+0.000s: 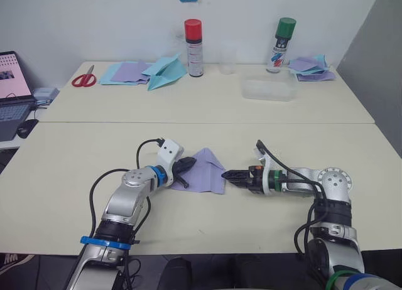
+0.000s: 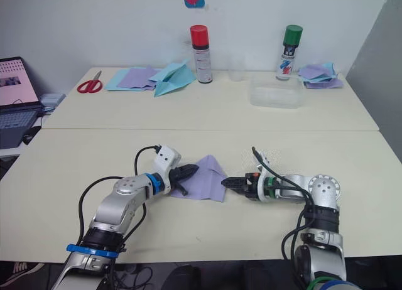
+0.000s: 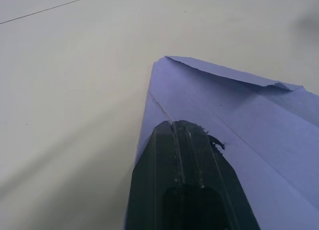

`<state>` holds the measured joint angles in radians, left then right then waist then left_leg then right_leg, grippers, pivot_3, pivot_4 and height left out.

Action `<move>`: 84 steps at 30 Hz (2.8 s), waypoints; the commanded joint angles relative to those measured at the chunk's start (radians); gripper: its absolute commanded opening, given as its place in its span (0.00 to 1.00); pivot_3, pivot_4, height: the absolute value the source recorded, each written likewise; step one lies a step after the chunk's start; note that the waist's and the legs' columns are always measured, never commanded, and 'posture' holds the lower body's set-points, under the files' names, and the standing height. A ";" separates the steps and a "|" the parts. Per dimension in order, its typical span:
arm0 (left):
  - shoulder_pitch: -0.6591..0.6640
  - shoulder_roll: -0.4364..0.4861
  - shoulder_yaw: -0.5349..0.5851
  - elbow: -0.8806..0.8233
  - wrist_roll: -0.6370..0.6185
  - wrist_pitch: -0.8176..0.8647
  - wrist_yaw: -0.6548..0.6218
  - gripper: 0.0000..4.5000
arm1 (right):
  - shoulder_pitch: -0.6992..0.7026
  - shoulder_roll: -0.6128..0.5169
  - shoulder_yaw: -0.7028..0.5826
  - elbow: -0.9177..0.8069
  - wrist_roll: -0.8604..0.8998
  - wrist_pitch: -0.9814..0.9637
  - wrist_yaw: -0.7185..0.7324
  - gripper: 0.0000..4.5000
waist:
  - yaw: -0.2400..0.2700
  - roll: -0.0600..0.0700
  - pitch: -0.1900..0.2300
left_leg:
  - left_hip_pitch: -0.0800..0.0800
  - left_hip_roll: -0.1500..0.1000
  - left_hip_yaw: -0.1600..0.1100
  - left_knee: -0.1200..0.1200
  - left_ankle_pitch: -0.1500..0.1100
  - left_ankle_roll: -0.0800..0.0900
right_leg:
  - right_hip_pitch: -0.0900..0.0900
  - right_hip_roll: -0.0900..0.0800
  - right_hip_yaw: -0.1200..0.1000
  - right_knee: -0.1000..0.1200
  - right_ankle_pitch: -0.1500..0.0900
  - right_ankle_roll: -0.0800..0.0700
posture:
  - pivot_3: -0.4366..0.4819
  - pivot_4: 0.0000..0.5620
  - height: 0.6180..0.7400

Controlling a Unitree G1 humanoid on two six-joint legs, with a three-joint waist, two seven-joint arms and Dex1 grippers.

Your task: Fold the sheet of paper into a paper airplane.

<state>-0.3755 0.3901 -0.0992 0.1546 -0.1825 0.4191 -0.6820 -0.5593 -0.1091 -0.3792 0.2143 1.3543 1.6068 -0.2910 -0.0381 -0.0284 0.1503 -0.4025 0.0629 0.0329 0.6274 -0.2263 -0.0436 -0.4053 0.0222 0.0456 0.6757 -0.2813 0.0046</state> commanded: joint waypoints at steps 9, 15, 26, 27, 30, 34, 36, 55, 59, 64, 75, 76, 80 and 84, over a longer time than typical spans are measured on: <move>0.041 0.001 -0.021 0.032 0.023 0.034 0.012 0.00 | 0.003 -0.006 0.073 0.021 0.371 -0.133 -0.318 0.58 | -0.003 0.000 0.000 | 0.000 0.000 0.000 0.000 0.000 0.000 | 0.000 0.000 0.000 -0.001 0.000 0.000 | 0.48 0.27 1.00; 0.042 0.000 -0.019 0.033 0.023 0.033 0.015 0.00 | -0.052 -0.028 0.095 0.061 0.372 -0.277 -0.291 0.58 | -0.005 0.000 0.000 | -0.001 0.000 0.000 0.000 0.000 0.000 | 0.000 0.000 0.000 -0.002 0.000 0.000 | 0.48 0.27 1.00; 0.012 0.002 -0.023 0.070 0.030 0.016 0.005 0.00 | -0.086 0.020 0.137 0.092 0.288 -0.378 -0.190 0.58 | -0.004 0.000 0.000 | -0.001 0.001 0.000 -0.001 0.000 0.000 | 0.000 0.000 -0.001 -0.002 0.000 0.000 | 0.48 0.27 1.00; 0.011 0.002 -0.023 0.072 0.030 0.015 0.004 0.00 | -0.087 0.020 0.139 0.096 0.276 -0.381 -0.179 0.58 | -0.004 0.000 0.000 | -0.001 0.001 0.000 -0.001 0.000 0.000 | 0.000 -0.001 -0.001 -0.002 0.000 0.000 | 0.48 0.27 1.00; 0.008 0.002 -0.024 0.078 0.032 0.012 0.002 0.00 | -0.093 0.023 0.145 0.112 0.233 -0.389 -0.145 0.58 | -0.004 0.000 0.000 | -0.001 0.001 0.000 -0.001 0.000 0.000 | 0.000 -0.001 -0.001 -0.002 0.000 0.000 | 0.48 0.27 1.00; 0.005 0.001 -0.025 0.081 0.033 0.012 0.001 0.00 | -0.099 0.020 0.163 0.132 0.139 -0.397 -0.085 0.58 | -0.004 0.000 0.000 | -0.001 0.001 -0.001 -0.001 0.000 0.000 | 0.000 -0.001 -0.001 -0.002 0.000 0.000 | 0.48 0.27 1.00; 0.006 0.001 -0.026 0.081 0.033 0.011 0.001 0.00 | -0.100 0.022 0.161 0.146 0.100 -0.408 -0.065 0.50 | -0.003 0.000 0.000 | -0.001 0.001 -0.001 -0.001 0.000 0.000 | 0.000 -0.001 -0.001 -0.002 0.000 0.000 | 0.48 0.27 1.00; -0.011 -0.026 -0.011 0.029 -0.016 0.009 -0.031 0.00 | -0.128 0.037 0.156 0.110 -0.105 -0.347 0.061 0.00 | -0.003 0.000 0.000 | -0.001 0.001 0.000 -0.001 0.000 0.000 | 0.000 -0.001 -0.001 -0.002 0.000 0.000 | 0.48 0.27 1.00; -0.042 -0.033 -0.023 0.001 -0.024 0.032 -0.048 0.00 | -0.141 0.042 0.152 0.090 -0.111 -0.315 0.085 0.00 | -0.003 0.001 0.001 | -0.004 0.001 -0.001 -0.001 0.000 0.000 | -0.003 -0.001 -0.001 -0.002 0.000 0.000 | 0.48 0.27 1.00; -0.067 -0.045 -0.043 0.016 -0.011 0.037 -0.050 0.00 | -0.145 0.051 0.144 0.074 -0.128 -0.297 0.093 0.00 | 0.001 0.001 0.001 | -0.014 0.000 0.000 0.000 0.000 0.000 | -0.011 0.000 -0.003 -0.003 0.000 0.000 | 0.48 0.27 1.00; -0.050 -0.019 -0.055 0.015 0.007 0.079 -0.069 0.00 | -0.183 0.100 0.107 0.071 -0.144 -0.289 0.096 0.00 | 0.004 0.001 0.001 | -0.016 0.000 0.000 0.000 0.000 0.000 | -0.014 0.000 -0.002 -0.002 0.000 0.001 | 0.48 0.27 1.00; -0.049 -0.009 -0.051 0.010 0.006 0.089 -0.072 0.00 | -0.187 0.105 0.108 0.075 -0.151 -0.292 0.100 0.00 | 0.004 0.001 0.001 | -0.016 0.000 0.000 0.000 0.000 0.000 | -0.014 0.000 -0.002 -0.001 0.000 0.001 | 0.48 0.27 1.00; -0.042 0.041 -0.027 -0.026 -0.005 0.145 -0.082 0.00 | -0.198 0.121 0.120 0.094 -0.193 -0.305 0.126 0.00 | 0.003 0.001 0.001 | -0.016 0.000 0.000 0.000 0.000 0.000 | -0.014 0.000 -0.003 -0.001 0.000 0.001 | 0.48 0.27 1.00; -0.026 0.071 -0.025 -0.037 -0.008 0.180 -0.084 0.00 | -0.208 0.139 0.131 0.111 -0.236 -0.314 0.164 0.00 | -0.003 0.001 0.001 | -0.016 0.001 -0.001 0.000 0.000 0.000 | -0.015 0.001 -0.002 -0.001 0.000 0.001 | 0.48 0.27 1.00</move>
<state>-0.4343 0.4456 -0.1115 0.1022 -0.2037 0.5603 -0.7691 -0.7376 0.0208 -0.2508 0.3333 1.1196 1.3003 -0.1587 -0.0414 -0.0277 0.1511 -0.4182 0.0637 0.0323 0.6272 -0.2263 -0.0434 -0.4199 0.0228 0.0437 0.6750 -0.2810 0.0054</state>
